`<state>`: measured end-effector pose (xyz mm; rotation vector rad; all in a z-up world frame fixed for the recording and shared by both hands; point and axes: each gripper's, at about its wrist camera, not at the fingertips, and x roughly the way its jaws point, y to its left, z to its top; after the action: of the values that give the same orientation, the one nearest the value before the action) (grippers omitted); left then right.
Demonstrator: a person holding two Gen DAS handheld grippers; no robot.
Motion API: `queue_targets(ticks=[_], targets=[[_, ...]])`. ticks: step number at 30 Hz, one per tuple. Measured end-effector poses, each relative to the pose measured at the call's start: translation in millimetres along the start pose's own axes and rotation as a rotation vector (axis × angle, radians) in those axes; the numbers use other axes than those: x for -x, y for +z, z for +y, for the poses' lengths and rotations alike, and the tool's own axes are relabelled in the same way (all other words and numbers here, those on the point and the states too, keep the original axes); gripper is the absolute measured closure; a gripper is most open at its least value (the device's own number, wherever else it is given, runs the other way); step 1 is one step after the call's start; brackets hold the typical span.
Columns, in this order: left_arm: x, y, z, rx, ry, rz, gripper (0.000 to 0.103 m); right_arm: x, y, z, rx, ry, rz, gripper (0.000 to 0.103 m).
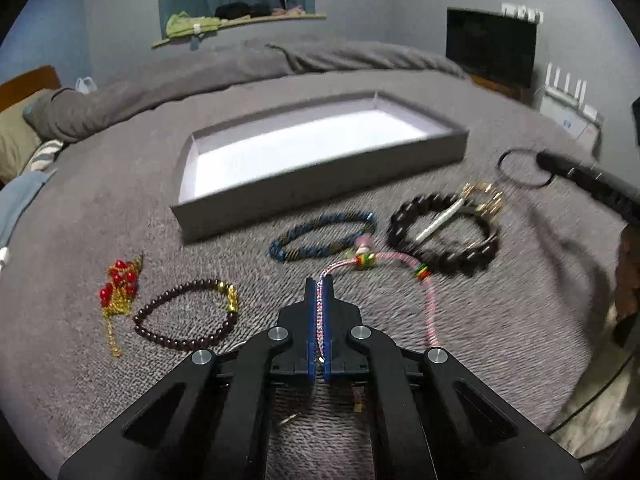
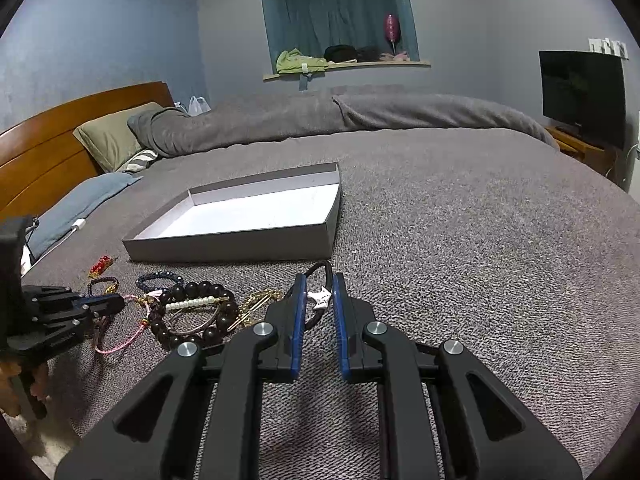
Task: Organize jewelry
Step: 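Carry both items into the box tray and open both tools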
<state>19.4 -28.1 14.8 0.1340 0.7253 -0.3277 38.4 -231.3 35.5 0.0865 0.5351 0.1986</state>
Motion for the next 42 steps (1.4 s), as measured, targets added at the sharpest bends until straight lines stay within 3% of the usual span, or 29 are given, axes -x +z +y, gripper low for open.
queue_targets(ticks=[5, 12, 20, 28, 34, 37, 42], targets=[[34, 22, -5, -0.033, 0.005, -0.101, 0.100, 6, 14, 10, 0.020, 0.006, -0.029, 0.090], [67, 77, 7, -0.043, 0.026, -0.243, 0.100, -3, 72, 27, 0.064, 0.010, -0.108, 0.090], [52, 136, 55, 0.058, 0.066, -0.337, 0.100, -65, 135, 41, 0.076, 0.025, -0.123, 0.090], [-40, 170, 105, 0.145, 0.067, -0.219, 0.100, -142, 145, 33, 0.077, 0.023, -0.056, 0.090], [-115, 162, 132, 0.229, -0.037, -0.049, 0.100, -190, 139, 17, 0.063, 0.033, 0.061, 0.090], [-138, 150, 134, 0.204, 0.026, 0.032, 0.100, -207, 135, 11, 0.052, 0.019, 0.135, 0.090], [-149, 146, 138, 0.200, 0.058, 0.075, 0.100, -217, 130, 11, 0.057, -0.032, 0.207, 0.090]])
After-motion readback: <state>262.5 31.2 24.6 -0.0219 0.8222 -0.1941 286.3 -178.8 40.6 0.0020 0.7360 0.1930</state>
